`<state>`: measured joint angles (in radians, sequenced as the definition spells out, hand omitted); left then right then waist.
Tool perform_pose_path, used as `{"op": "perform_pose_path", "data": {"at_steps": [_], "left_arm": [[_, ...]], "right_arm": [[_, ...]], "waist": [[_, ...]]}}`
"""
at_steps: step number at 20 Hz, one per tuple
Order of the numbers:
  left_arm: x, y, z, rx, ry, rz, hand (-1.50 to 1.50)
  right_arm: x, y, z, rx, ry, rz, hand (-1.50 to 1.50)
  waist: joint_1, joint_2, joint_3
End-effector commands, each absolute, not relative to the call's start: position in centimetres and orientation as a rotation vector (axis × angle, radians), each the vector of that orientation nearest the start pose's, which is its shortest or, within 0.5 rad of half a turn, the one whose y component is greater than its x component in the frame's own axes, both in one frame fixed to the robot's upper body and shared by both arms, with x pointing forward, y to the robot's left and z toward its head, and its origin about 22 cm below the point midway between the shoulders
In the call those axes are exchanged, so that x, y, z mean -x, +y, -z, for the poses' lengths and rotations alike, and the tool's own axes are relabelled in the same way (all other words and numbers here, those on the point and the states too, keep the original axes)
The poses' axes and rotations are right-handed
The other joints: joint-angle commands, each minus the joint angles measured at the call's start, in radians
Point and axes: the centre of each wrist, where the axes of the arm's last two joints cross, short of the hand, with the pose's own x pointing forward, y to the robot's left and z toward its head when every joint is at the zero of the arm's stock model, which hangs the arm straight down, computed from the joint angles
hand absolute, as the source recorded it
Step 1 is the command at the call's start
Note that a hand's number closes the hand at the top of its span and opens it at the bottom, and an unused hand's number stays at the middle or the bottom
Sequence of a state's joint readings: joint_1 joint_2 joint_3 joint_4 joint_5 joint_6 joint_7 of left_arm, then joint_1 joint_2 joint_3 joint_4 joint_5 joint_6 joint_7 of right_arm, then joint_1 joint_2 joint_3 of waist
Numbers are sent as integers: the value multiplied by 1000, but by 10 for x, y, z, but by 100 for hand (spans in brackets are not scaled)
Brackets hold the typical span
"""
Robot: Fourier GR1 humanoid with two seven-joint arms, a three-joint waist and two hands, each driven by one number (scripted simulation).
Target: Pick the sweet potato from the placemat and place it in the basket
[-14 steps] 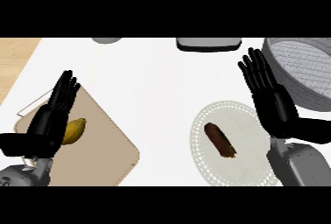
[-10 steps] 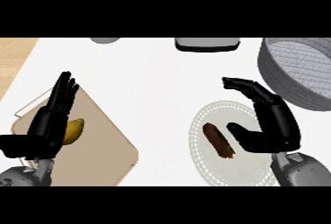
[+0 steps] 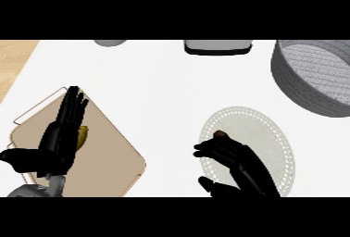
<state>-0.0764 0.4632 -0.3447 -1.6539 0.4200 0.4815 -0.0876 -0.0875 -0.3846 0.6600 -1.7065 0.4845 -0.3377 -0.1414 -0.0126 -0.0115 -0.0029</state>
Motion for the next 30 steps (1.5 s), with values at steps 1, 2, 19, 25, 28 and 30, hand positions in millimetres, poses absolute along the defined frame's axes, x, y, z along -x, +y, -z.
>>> {"op": "perform_pose_path", "data": {"at_steps": [1, 2, 19, 25, 28, 30], "left_arm": [[-230, 240, -27, -106, -1646, -55, 0], [-238, 238, -35, -123, -1643, -83, 0], [-232, 249, -30, -150, -1658, -85, 0], [-246, 256, -43, -108, -1673, -70, 0], [-236, 247, -35, -89, -1669, -62, 0], [-241, 239, -36, -84, -1662, -35, 0]], "right_arm": [[-179, -133, 7, 531, -2007, -921, -150], [-181, -138, 5, 634, -2001, -898, -150], [-141, -108, -45, 1275, -1249, -1216, -150], [-113, -43, -88, 1351, -1111, -1216, -150], [-108, -41, -98, 1431, -1011, -1225, -150], [-119, -37, -95, 1463, -986, -1231, -150]], "waist": [[-13, -6, -1], [-34, -9, -1], [-36, -6, -8], [8, 8, 0], [14, 6, 0], [15, 10, 1]]}}
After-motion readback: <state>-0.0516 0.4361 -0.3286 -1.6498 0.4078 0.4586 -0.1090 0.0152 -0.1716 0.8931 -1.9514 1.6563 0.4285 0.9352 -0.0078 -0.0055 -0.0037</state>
